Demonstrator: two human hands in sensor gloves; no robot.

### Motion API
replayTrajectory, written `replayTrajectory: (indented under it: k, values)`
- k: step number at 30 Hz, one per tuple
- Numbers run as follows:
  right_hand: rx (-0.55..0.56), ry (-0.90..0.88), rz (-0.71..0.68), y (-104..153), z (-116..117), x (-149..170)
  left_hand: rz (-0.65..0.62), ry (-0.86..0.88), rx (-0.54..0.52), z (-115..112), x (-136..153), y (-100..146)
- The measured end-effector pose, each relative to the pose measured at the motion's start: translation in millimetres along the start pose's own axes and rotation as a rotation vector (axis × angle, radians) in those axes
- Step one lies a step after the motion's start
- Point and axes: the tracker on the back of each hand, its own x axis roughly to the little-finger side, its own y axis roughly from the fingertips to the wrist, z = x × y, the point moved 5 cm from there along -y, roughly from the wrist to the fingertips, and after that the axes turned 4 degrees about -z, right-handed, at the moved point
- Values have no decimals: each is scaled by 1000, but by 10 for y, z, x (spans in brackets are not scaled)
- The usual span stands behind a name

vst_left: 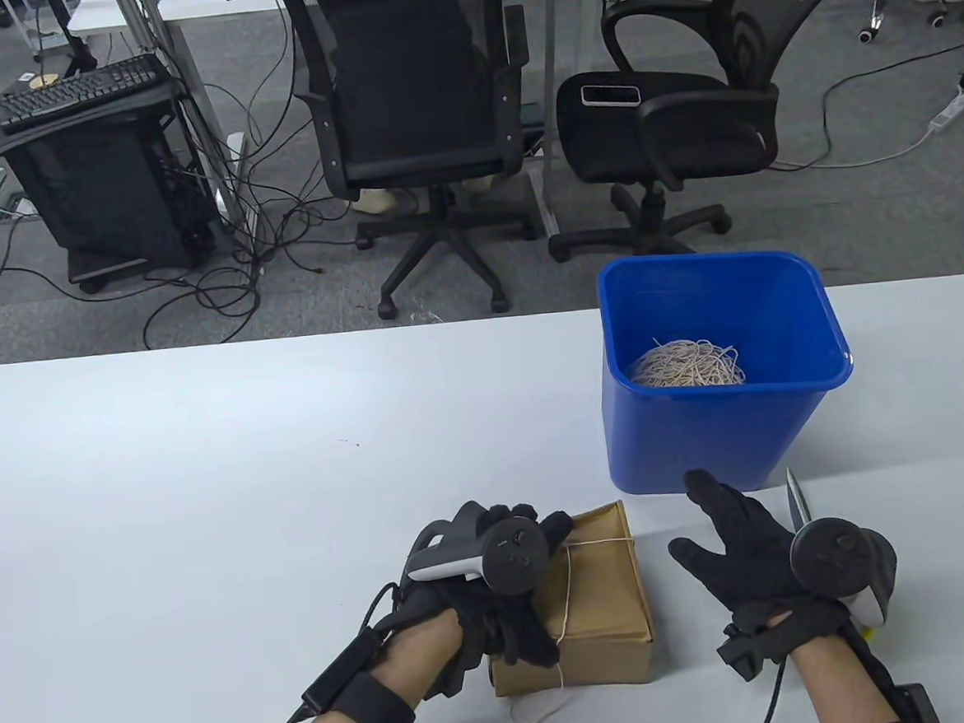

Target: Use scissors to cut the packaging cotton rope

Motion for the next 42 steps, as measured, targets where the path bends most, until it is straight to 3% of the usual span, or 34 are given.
replayTrajectory:
  k: [1,2,8,12,16,19,20,24,30,35,42]
  values:
    - [-2,-1,3,2,3,2,-6,7,44,-30,9,4]
    - [-4,0,5,3,7,3,-14,28,4,-7,3,3]
    - [-27,19,9,2,52,-1,-14,22,58,-51,-7,52]
    - [5,37,11,3,-10,-34,-20,61,6,67,-8,213]
    - [40,48,31,6,-93,-15,-37,201,-245,416,118,530]
    - [62,44,72,17,-161,53,-78,446,-593,641,346,803]
    - [71,46,94,24,-186,82,-97,554,-721,666,444,895]
    - [100,64,164,48,-264,179,-96,725,-930,552,680,1011]
    - [120,145,309,67,-382,342,-64,826,-965,250,913,979]
    - [139,235,471,65,-523,444,-51,874,-1001,185,1020,1047]
    - [-110,587,880,158,-534,726,-30,973,-1010,37,1147,1042]
